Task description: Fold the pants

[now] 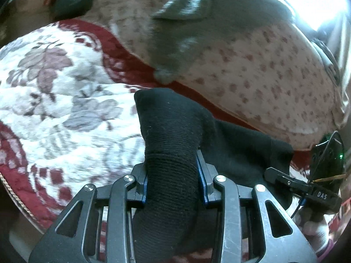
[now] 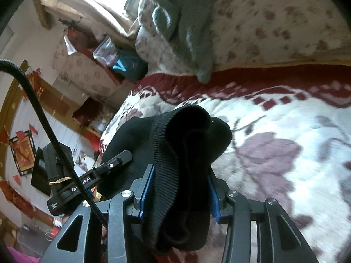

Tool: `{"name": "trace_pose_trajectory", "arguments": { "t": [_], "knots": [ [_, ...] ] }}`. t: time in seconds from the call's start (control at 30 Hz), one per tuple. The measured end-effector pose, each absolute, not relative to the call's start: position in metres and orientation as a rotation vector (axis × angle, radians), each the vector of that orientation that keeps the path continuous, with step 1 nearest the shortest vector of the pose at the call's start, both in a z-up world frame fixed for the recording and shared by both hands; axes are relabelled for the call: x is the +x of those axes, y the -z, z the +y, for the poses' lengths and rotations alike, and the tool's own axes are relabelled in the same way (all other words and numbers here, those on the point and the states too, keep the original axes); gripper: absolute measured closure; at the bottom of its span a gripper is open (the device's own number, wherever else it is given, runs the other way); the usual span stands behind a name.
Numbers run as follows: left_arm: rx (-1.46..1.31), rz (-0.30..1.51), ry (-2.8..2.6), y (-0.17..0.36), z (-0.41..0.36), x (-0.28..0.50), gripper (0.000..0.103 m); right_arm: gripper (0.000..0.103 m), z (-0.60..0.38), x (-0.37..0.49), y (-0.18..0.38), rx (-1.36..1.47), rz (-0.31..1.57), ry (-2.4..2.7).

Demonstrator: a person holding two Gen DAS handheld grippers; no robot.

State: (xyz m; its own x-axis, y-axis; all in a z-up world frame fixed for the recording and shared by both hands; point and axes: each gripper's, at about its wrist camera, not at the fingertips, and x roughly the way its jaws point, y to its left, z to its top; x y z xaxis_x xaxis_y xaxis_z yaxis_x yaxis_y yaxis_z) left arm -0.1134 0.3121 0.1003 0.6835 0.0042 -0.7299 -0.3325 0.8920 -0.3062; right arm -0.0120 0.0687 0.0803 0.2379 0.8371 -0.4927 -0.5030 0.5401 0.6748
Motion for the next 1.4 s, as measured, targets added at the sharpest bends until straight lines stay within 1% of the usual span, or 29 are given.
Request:
{"name": "trace_pose_trajectory", "arguments": {
  "t": [0.23, 0.3, 0.33, 0.4, 0.43, 0.47, 0.53, 0.6, 0.67, 0.9, 1.13, 1.4],
  "knots": [
    [-0.537, 0.84, -0.262, -0.068, 0.356, -0.119, 0.07, 0.061, 0.118, 0.005, -0.057, 0.363, 1.003, -0.972],
    [-0.557, 0.846, -0.259, -0.061, 0.36, -0.121, 0.07, 0.059, 0.122, 0.011, -0.051, 0.365, 1.007, -0.962],
    [-0.562, 0.848, -0.261, -0.057, 0.362, -0.122, 0.07, 0.054, 0.123, 0.014, -0.048, 0.375, 1.019, -0.957],
    [-0.554, 0.845, -0.27, -0.052, 0.361, -0.121, 0.066, 0.051, 0.123, 0.02, -0.038, 0.365, 1.049, -0.933],
    [-0.546, 0.845, -0.278, -0.05, 0.36, -0.121, 0.065, 0.047, 0.124, 0.022, -0.034, 0.362, 1.048, -0.92],
    [-0.532, 0.844, -0.289, -0.049, 0.358, -0.12, 0.063, 0.045, 0.123, 0.022, -0.031, 0.371, 1.04, -0.921],
    [-0.514, 0.841, -0.307, -0.047, 0.356, -0.12, 0.057, 0.045, 0.122, 0.024, -0.028, 0.388, 1.04, -0.922],
    [-0.506, 0.841, -0.32, -0.047, 0.357, -0.119, 0.052, 0.045, 0.122, 0.024, -0.031, 0.383, 1.044, -0.917],
    [-0.491, 0.842, -0.332, -0.048, 0.356, -0.119, 0.051, 0.045, 0.118, 0.022, -0.038, 0.379, 1.038, -0.911],
    [-0.447, 0.849, -0.399, -0.063, 0.345, -0.125, 0.051, 0.045, 0.101, 0.005, -0.068, 0.345, 0.977, -0.876],
    [-0.388, 0.784, -0.45, -0.09, 0.332, -0.144, 0.051, 0.045, 0.112, -0.025, -0.1, 0.181, 0.88, -0.868],
    [-0.299, 0.72, -0.463, -0.115, 0.3, -0.159, 0.051, 0.045, 0.123, -0.054, -0.11, 0.114, 0.84, -0.883]
  ]
}}
